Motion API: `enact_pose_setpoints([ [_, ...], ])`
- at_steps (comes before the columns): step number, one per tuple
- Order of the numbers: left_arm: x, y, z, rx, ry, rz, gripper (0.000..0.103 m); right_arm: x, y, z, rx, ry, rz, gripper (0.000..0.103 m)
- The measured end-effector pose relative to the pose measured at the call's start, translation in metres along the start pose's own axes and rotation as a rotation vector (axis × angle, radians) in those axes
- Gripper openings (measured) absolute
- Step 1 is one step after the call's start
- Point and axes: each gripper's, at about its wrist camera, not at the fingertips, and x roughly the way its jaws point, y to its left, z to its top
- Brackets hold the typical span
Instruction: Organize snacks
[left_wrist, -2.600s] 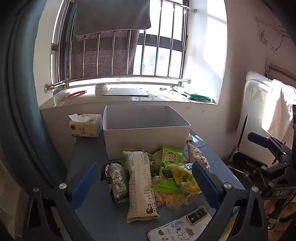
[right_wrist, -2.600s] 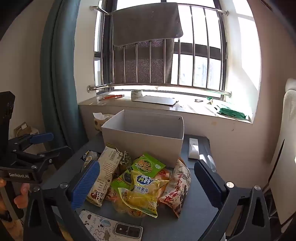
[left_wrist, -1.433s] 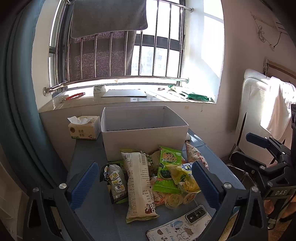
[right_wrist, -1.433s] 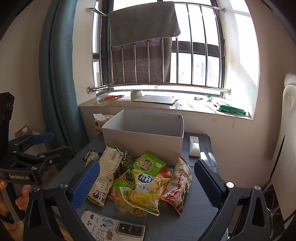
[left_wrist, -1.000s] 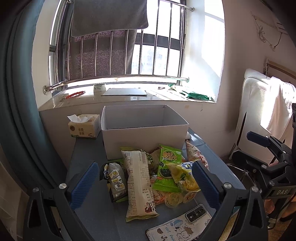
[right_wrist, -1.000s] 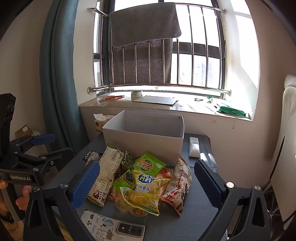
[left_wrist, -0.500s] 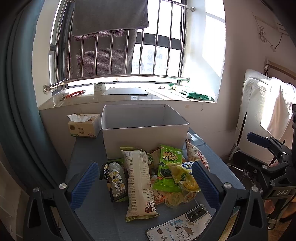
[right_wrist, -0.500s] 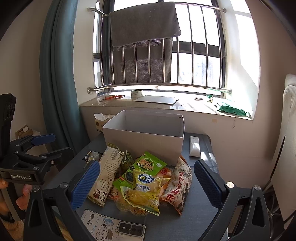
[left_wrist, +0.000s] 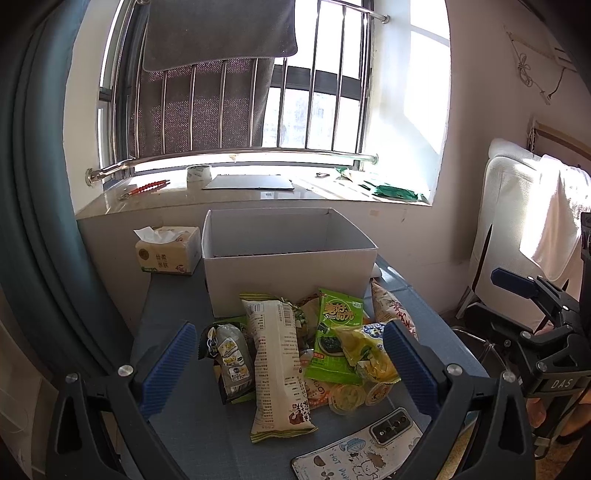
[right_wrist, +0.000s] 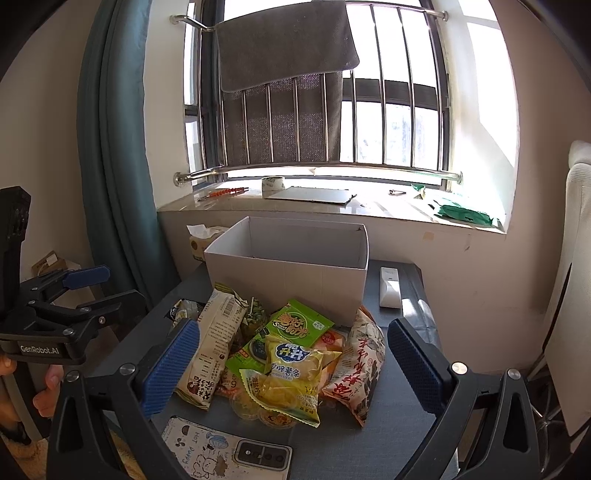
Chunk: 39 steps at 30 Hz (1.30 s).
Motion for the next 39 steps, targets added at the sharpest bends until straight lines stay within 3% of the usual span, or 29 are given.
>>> enact_pose_setpoints([
  [17, 0.000, 0.001, -0.002, 0.001, -0.004, -0.004, 0.103, 0.014, -0.003, -0.008, 0.010, 0.053, -0.011, 0.103],
  [30, -0.004, 0.010, -0.015, 0.014, 0.004, -0.011, 0.103, 0.102, -0.023, -0.039, 0.158, 0.281, 0.076, 0.103],
  [34, -0.001, 0.020, -0.020, -0.009, 0.020, -0.007, 0.103, 0.126, -0.022, -0.046, 0.144, 0.326, 0.035, 0.103],
  [37, 0.001, 0.024, -0.023, -0.015, 0.032, -0.003, 0.103, 0.139, -0.022, -0.050, 0.158, 0.365, 0.060, 0.103],
  [38, 0.003, 0.025, -0.025, -0.016, 0.036, 0.000, 0.103, 0.142, -0.023, -0.051, 0.172, 0.383, 0.065, 0.102],
  [39, 0.005, 0.026, -0.025, -0.018, 0.042, 0.003, 0.103, 0.142, -0.024, -0.051, 0.175, 0.371, 0.071, 0.082],
])
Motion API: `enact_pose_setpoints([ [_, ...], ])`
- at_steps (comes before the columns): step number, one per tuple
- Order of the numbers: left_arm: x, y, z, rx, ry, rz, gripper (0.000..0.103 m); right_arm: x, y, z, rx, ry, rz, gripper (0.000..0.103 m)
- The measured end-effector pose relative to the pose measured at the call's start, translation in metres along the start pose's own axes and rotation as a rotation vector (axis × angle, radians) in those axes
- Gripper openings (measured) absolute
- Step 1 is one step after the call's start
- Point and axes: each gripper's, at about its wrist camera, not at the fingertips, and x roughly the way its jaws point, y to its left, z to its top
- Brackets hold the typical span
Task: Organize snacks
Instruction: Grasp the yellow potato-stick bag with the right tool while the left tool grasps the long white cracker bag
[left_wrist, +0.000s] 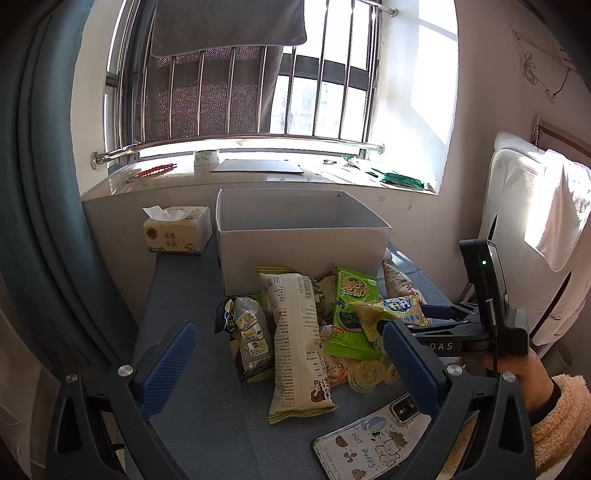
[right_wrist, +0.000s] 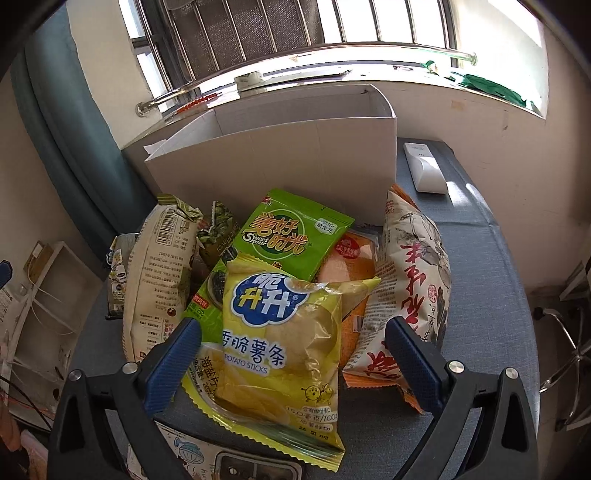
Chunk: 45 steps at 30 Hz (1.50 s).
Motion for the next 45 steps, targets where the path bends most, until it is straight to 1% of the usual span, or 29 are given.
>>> enact_pose_setpoints([
  [1, 0.003, 0.000, -0.001, -0.001, 0.006, 0.000, 0.103, 0.000, -0.001, 0.000, -0.001, -0.013, -0.004, 0.054],
  [3, 0.009, 0.001, -0.003, -0.004, 0.019, -0.001, 0.103, -0.001, -0.005, 0.000, 0.034, -0.011, -0.008, 0.052],
  [4, 0.013, 0.002, -0.004, -0.004, 0.026, -0.002, 0.103, -0.005, -0.007, -0.001, 0.047, -0.022, 0.012, 0.052],
  [5, 0.018, 0.002, -0.005, -0.002, 0.037, -0.002, 0.103, -0.011, -0.009, 0.000, 0.057, -0.040, 0.039, 0.052],
  [8, 0.035, 0.000, -0.010, 0.004, 0.075, -0.011, 0.103, -0.031, -0.011, -0.001, 0.071, -0.097, 0.046, 0.052],
  [13, 0.077, -0.011, -0.016, 0.028, 0.171, -0.025, 0.103, -0.074, -0.019, -0.003, 0.121, -0.206, 0.113, 0.052],
  [17, 0.111, -0.017, -0.028, 0.014, 0.269, 0.010, 0.102, -0.097, -0.016, -0.007, 0.103, -0.256, 0.101, 0.052],
  [20, 0.122, -0.014, -0.040, -0.027, 0.309, 0.011, 0.099, -0.104, -0.015, -0.011, 0.091, -0.267, 0.100, 0.052],
  [22, 0.130, -0.012, -0.046, -0.032, 0.333, 0.033, 0.094, -0.104, -0.016, -0.013, 0.089, -0.264, 0.113, 0.052],
  [23, 0.133, -0.012, -0.049, -0.032, 0.344, 0.041, 0.087, -0.102, -0.015, -0.013, 0.086, -0.259, 0.116, 0.052],
  [24, 0.137, -0.012, -0.051, -0.031, 0.354, 0.048, 0.078, -0.100, -0.015, -0.014, 0.083, -0.254, 0.115, 0.052],
  [25, 0.138, -0.012, -0.053, -0.028, 0.356, 0.031, 0.072, -0.098, -0.014, -0.014, 0.079, -0.251, 0.114, 0.052],
  [26, 0.139, -0.013, -0.053, -0.030, 0.355, 0.000, 0.053, -0.097, -0.013, -0.015, 0.073, -0.248, 0.115, 0.052],
  [28, 0.139, -0.015, -0.053, -0.023, 0.352, 0.003, 0.052, -0.094, -0.011, -0.016, 0.064, -0.240, 0.120, 0.052],
  [29, 0.136, -0.014, -0.052, -0.020, 0.341, -0.009, 0.050, -0.093, -0.010, -0.017, 0.062, -0.237, 0.122, 0.052],
  [31, 0.121, -0.011, -0.050, -0.028, 0.300, -0.038, 0.049, -0.093, -0.010, -0.018, 0.059, -0.233, 0.128, 0.052],
  [33, 0.106, -0.010, -0.046, -0.028, 0.260, -0.051, 0.048, -0.093, -0.011, -0.019, 0.062, -0.237, 0.125, 0.052],
  [36, 0.076, -0.007, -0.032, -0.034, 0.178, -0.085, 0.048, -0.093, -0.015, -0.018, 0.082, -0.242, 0.133, 0.053],
  [39, 0.053, 0.000, -0.006, -0.046, 0.094, -0.116, 0.048, -0.092, -0.016, -0.012, 0.092, -0.249, 0.141, 0.053],
  [41, 0.045, 0.005, 0.017, -0.052, 0.052, -0.152, 0.048, -0.091, -0.016, -0.001, 0.091, -0.259, 0.146, 0.053],
  [43, 0.045, 0.010, 0.043, -0.044, 0.021, -0.163, 0.048, -0.091, -0.017, 0.015, 0.082, -0.278, 0.152, 0.053],
  [45, 0.055, 0.013, 0.071, -0.021, -0.003, -0.150, 0.048, -0.087, -0.017, 0.039, 0.066, -0.280, 0.151, 0.053],
])
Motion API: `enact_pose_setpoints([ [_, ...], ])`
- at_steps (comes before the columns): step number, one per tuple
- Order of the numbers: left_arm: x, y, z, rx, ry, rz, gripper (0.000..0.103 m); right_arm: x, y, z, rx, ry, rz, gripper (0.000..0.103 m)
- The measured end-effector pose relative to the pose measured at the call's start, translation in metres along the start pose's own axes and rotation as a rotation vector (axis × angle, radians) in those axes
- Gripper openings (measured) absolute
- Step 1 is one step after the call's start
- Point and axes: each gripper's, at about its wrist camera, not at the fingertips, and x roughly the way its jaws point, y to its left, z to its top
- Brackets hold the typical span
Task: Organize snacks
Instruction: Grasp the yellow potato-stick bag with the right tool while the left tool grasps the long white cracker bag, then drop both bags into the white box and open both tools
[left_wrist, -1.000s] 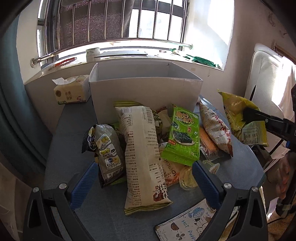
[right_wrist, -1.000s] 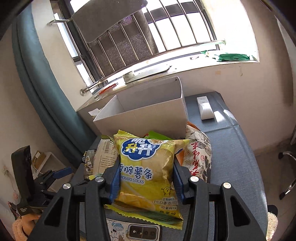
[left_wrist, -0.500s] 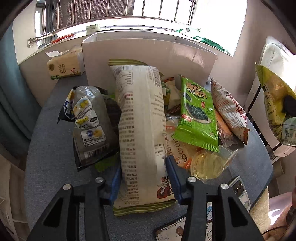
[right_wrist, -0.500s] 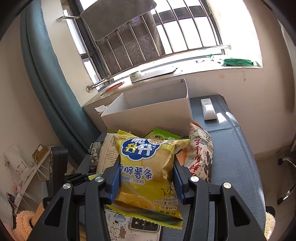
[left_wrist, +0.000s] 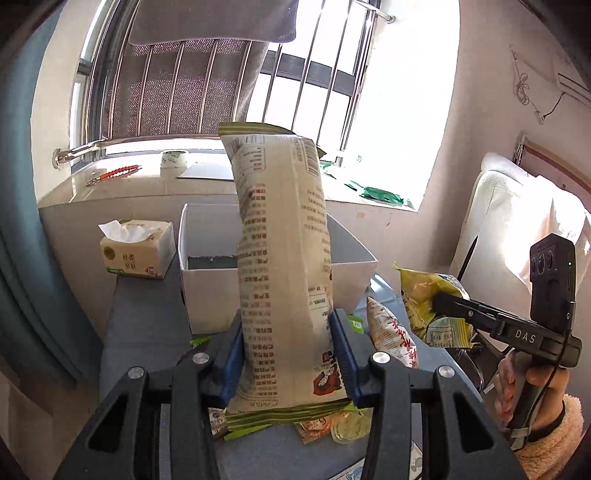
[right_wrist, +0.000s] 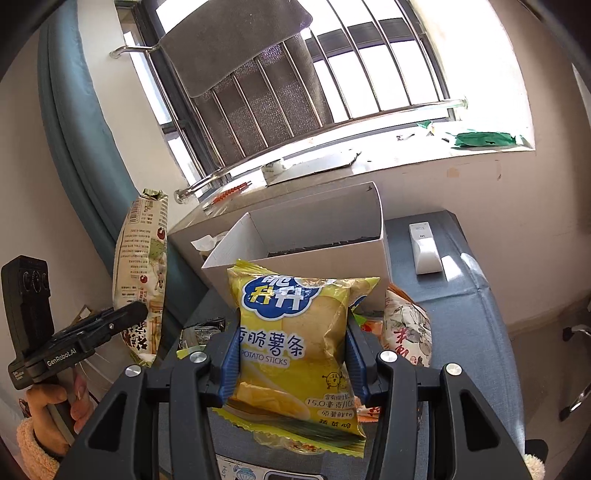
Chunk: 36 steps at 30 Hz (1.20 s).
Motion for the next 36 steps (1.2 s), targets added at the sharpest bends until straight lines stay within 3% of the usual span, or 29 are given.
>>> enact_pose_setpoints([
  [3, 0.033, 0.011, 0.042, -0.015, 0.015, 0.003, 0.048, 0.028, -0.004, 0.038, -0.022, 0.008, -0.029, 0.053],
  [8, 0.116, 0.040, 0.095, -0.050, 0.135, 0.036, 0.048, 0.093, -0.021, 0.092, -0.021, 0.076, -0.108, 0.053],
  [11, 0.164, 0.053, 0.105, -0.049, 0.216, 0.086, 0.048, 0.124, -0.029, 0.113, -0.004, 0.120, -0.135, 0.053],
  [15, 0.195, 0.063, 0.107, -0.032, 0.258, 0.145, 0.048, 0.150, -0.034, 0.127, -0.036, 0.160, -0.175, 0.054],
  [16, 0.200, 0.066, 0.103, -0.029, 0.275, 0.151, 0.050, 0.154, -0.035, 0.128, -0.038, 0.165, -0.178, 0.060],
  [17, 0.205, 0.068, 0.100, -0.031, 0.303, 0.151, 0.058, 0.157, -0.037, 0.129, -0.035, 0.174, -0.182, 0.070],
  [18, 0.204, 0.071, 0.097, -0.037, 0.312, 0.163, 0.067, 0.159, -0.038, 0.129, -0.030, 0.182, -0.182, 0.098],
  [19, 0.198, 0.071, 0.095, -0.035, 0.302, 0.177, 0.071, 0.159, -0.038, 0.128, -0.022, 0.179, -0.178, 0.103],
  [23, 0.171, 0.070, 0.092, -0.003, 0.233, 0.194, 0.103, 0.143, -0.038, 0.124, -0.020, 0.104, -0.204, 0.103],
  [30, 0.116, 0.060, 0.088, 0.043, 0.117, 0.174, 0.103, 0.108, -0.030, 0.113, -0.015, 0.040, -0.158, 0.103],
  [34, 0.079, 0.056, 0.075, 0.047, -0.015, 0.127, 0.103, 0.074, -0.018, 0.102, -0.049, -0.017, -0.136, 0.103],
  [36, 0.066, 0.051, 0.066, 0.064, 0.007, 0.129, 0.103, 0.055, -0.014, 0.094, -0.050, -0.039, -0.128, 0.103],
])
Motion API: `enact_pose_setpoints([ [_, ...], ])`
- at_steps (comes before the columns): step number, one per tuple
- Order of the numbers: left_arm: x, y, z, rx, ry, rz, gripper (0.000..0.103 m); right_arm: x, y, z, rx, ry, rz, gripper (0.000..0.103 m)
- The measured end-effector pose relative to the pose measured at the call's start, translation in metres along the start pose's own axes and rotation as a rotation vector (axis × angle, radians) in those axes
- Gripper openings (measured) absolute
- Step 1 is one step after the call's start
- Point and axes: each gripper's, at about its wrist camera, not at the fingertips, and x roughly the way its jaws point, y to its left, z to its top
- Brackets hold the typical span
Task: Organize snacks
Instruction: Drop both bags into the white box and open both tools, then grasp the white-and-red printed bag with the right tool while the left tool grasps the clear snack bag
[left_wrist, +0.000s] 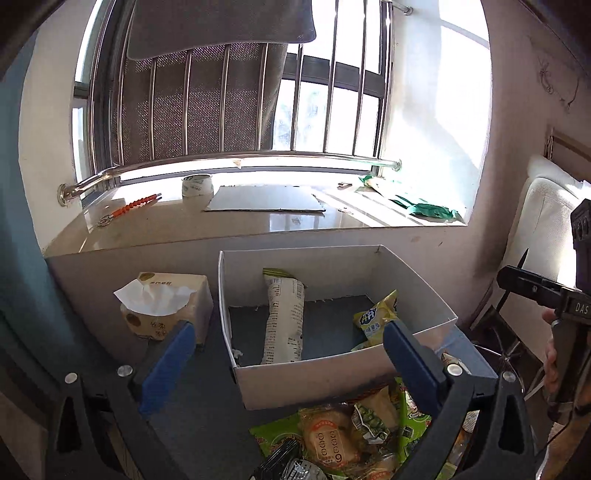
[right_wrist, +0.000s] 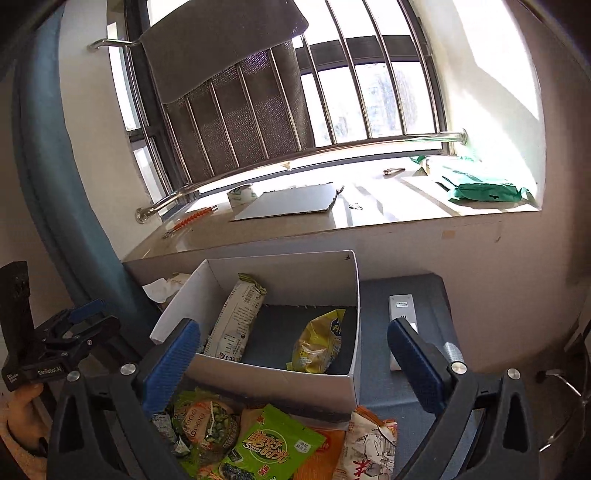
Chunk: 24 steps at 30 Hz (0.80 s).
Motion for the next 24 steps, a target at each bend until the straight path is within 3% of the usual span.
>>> enact_pose_setpoints([
  [2, -0.010, -0.002, -0.010, -0.006, 0.035, 0.014, 0.103, -0.020, 0.001, -0.009, -0.002, -0.026, 0.007, 0.103],
  [6, -0.034, -0.006, -0.038, -0.048, 0.030, 0.043, 0.103, -0.052, -0.001, -0.038, 0.024, -0.054, 0.022, 0.103],
  [9, -0.054, -0.007, -0.064, -0.087, 0.008, 0.022, 0.103, -0.067, -0.006, -0.065, 0.041, -0.056, 0.026, 0.103],
  [12, -0.061, -0.013, -0.090, -0.114, 0.066, 0.001, 0.103, -0.082, -0.013, -0.101, 0.075, -0.048, -0.022, 0.103],
  [14, -0.071, -0.017, -0.111, -0.133, 0.063, -0.023, 0.103, -0.092, -0.018, -0.129, 0.118, -0.065, -0.032, 0.103],
  [17, -0.086, -0.025, -0.134, -0.129, 0.024, -0.037, 0.103, -0.095, -0.026, -0.160, 0.130, 0.003, -0.032, 0.103],
  [24, -0.082, -0.024, -0.155, -0.178, 0.065, -0.034, 0.103, -0.090, -0.042, -0.171, 0.143, 0.037, -0.065, 0.103],
])
